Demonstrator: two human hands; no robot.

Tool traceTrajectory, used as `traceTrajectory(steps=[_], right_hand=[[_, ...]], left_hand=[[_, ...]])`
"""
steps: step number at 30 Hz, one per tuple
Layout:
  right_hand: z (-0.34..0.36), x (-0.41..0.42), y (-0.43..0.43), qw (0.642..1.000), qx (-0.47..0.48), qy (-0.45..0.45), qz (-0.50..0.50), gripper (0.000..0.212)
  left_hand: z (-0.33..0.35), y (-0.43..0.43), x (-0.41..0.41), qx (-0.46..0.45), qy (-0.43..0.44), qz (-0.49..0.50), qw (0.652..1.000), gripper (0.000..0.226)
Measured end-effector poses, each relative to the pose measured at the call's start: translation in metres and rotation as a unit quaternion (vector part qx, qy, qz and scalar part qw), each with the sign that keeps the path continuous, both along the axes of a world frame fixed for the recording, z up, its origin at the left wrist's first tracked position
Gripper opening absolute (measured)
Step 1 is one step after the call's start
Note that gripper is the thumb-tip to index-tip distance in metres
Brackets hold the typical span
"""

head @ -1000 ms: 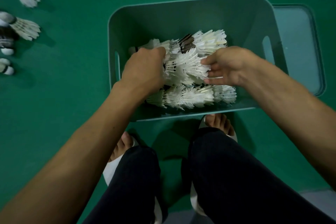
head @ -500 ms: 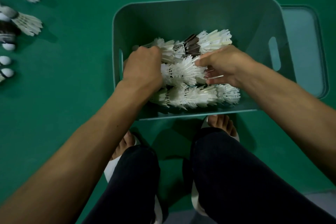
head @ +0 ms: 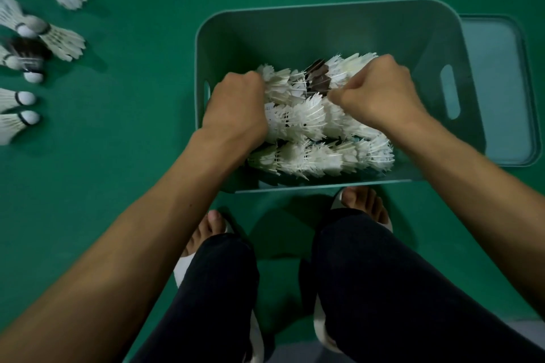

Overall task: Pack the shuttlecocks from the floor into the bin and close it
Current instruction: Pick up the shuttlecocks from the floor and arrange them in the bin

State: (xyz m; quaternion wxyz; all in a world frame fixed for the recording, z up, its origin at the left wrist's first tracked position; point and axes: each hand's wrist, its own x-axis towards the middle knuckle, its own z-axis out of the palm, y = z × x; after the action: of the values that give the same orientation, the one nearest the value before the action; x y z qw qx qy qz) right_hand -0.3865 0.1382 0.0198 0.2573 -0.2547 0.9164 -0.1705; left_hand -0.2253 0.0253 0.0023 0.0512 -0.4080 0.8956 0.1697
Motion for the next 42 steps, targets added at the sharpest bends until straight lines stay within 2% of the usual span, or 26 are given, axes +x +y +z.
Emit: traceTrajectory(steps=[4,8,12,15,19,23,26,28,30,32,33,35,36,38,42], right_hand=[[0.028,0.003,0.008,0.996,-0.043,0.067,0.040,0.020],[0.061,0.014,-0.005,0.988,-0.117,0.055,0.086,0.017],[0.080,0.045,-0.043,0.964,-0.240,0.035,0.111,0.016],[0.083,0.078,-0.081,0.947,-0.282,0.034,0.151,0.017],[0.072,0.127,-0.135,0.942,-0.245,0.037,0.226,0.019],[0.047,0.171,-0.190,0.930,-0.129,0.020,0.344,0.022],[0.026,0.199,-0.232,0.911,-0.048,-0.002,0.409,0.022],[0.007,0.216,-0.265,0.906,-0.012,-0.003,0.424,0.019],[-0.014,0.230,-0.304,0.918,0.018,0.002,0.396,0.023],[-0.034,0.243,-0.339,0.939,0.040,-0.015,0.342,0.043],[-0.043,0.248,-0.355,0.948,0.042,-0.032,0.313,0.063],[-0.058,0.255,-0.380,0.960,0.023,-0.061,0.271,0.097],[-0.066,0.258,-0.388,0.961,0.005,-0.075,0.266,0.103],[-0.079,0.264,-0.398,0.954,-0.028,-0.081,0.287,0.100],[-0.095,0.272,-0.407,0.925,-0.103,-0.046,0.363,0.064]], left_hand=[[0.023,0.001,0.003,-0.004,0.042,-0.003,0.999,0.031],[0.055,-0.004,0.020,-0.070,0.088,-0.023,0.993,0.033],[0.075,-0.017,0.050,-0.081,0.168,0.034,0.982,0.029],[0.064,-0.030,0.080,-0.063,0.196,0.092,0.974,0.028],[0.032,-0.056,0.131,-0.004,0.177,0.167,0.970,0.035],[-0.013,-0.086,0.180,0.025,0.177,0.236,0.955,0.031],[-0.044,-0.114,0.219,0.037,0.166,0.332,0.928,0.037],[-0.057,-0.134,0.248,0.014,0.147,0.409,0.901,0.044],[-0.065,-0.155,0.275,-0.062,0.095,0.458,0.882,0.050],[-0.072,-0.174,0.295,-0.136,0.017,0.451,0.882,0.058],[-0.076,-0.182,0.302,-0.155,-0.012,0.436,0.886,0.062],[-0.084,-0.197,0.313,-0.162,-0.044,0.413,0.895,0.062],[-0.086,-0.202,0.317,-0.156,-0.052,0.410,0.897,0.055],[-0.090,-0.210,0.321,-0.144,-0.060,0.420,0.894,0.035],[-0.088,-0.207,0.320,-0.161,-0.039,0.449,0.878,0.014]])
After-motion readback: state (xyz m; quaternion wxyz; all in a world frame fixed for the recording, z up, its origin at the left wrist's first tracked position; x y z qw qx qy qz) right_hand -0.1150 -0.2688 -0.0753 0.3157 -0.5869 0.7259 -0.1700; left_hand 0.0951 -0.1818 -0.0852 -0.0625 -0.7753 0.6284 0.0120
